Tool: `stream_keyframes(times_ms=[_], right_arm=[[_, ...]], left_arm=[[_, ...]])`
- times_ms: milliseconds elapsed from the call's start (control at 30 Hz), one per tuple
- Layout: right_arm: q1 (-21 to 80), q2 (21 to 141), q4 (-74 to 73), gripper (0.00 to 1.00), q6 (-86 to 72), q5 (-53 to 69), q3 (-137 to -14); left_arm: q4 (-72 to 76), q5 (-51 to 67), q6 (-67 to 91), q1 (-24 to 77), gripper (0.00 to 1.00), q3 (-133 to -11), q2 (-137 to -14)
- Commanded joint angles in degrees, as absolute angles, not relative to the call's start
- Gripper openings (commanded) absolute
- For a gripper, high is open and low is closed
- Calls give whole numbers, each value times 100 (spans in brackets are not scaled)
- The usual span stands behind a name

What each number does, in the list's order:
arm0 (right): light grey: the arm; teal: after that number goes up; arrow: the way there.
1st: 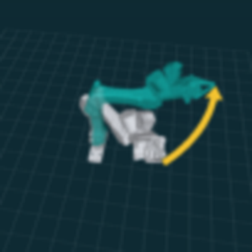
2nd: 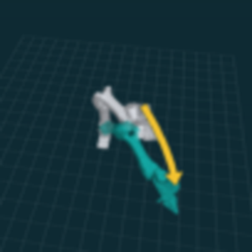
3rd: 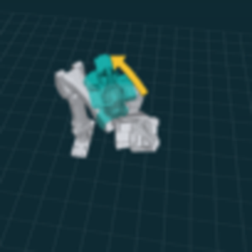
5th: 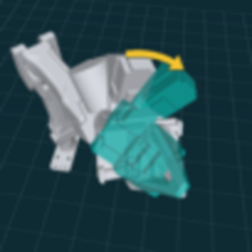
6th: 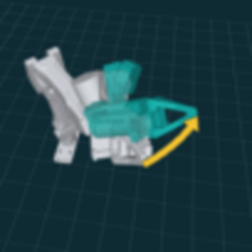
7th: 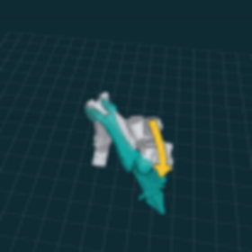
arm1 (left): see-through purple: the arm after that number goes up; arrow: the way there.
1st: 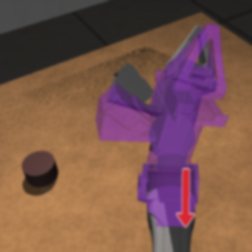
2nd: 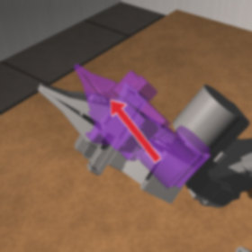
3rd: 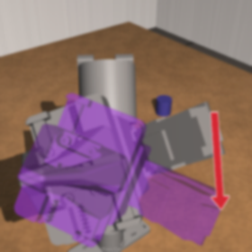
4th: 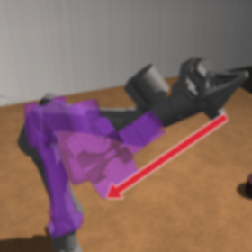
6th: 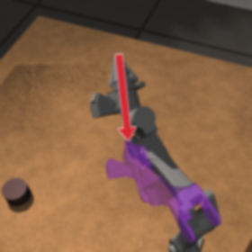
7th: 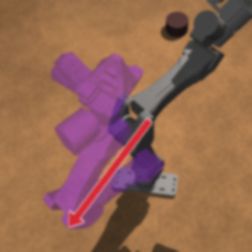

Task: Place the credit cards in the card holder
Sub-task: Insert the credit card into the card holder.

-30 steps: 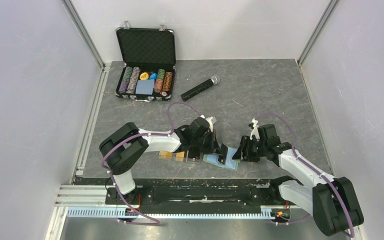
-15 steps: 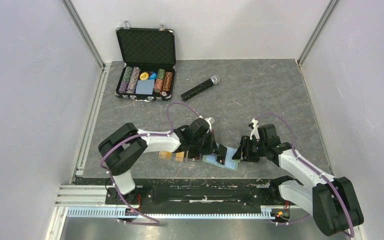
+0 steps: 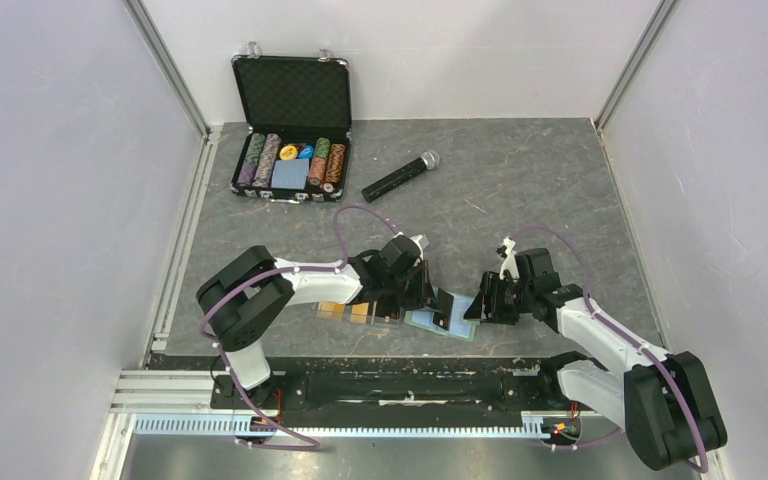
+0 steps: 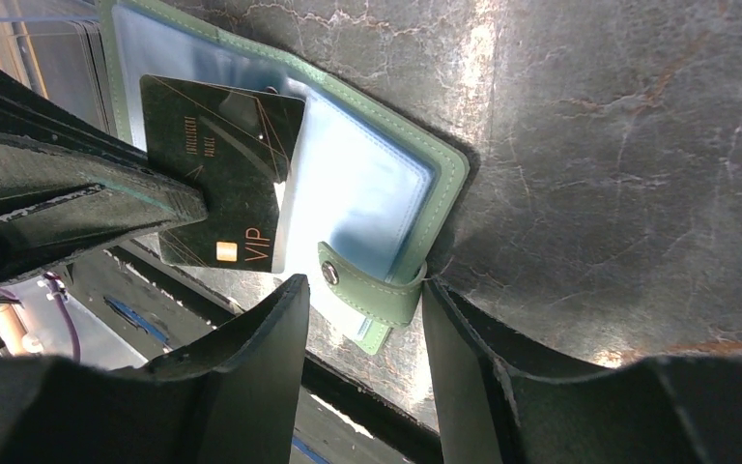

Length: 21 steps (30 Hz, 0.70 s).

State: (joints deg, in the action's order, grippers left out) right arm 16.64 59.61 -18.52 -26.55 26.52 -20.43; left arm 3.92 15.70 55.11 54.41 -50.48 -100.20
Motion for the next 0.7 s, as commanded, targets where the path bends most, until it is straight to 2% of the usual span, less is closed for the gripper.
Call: stream_keyframes(times_ms=[0, 567, 667], right_arm=[[1670, 6007, -1673, 49, -2694, 2760, -2103], [1670, 6065, -1651, 49, -2680, 2769, -2127], [1670, 6055, -1654, 49, -2681, 2769, -2127]], left_arm=[[303, 1753, 5606, 5537, 2, -5273, -10221], [541, 2175, 5710, 5596, 2, -5305, -10414], [198, 2131, 5502, 5618, 3, -5519, -10526]])
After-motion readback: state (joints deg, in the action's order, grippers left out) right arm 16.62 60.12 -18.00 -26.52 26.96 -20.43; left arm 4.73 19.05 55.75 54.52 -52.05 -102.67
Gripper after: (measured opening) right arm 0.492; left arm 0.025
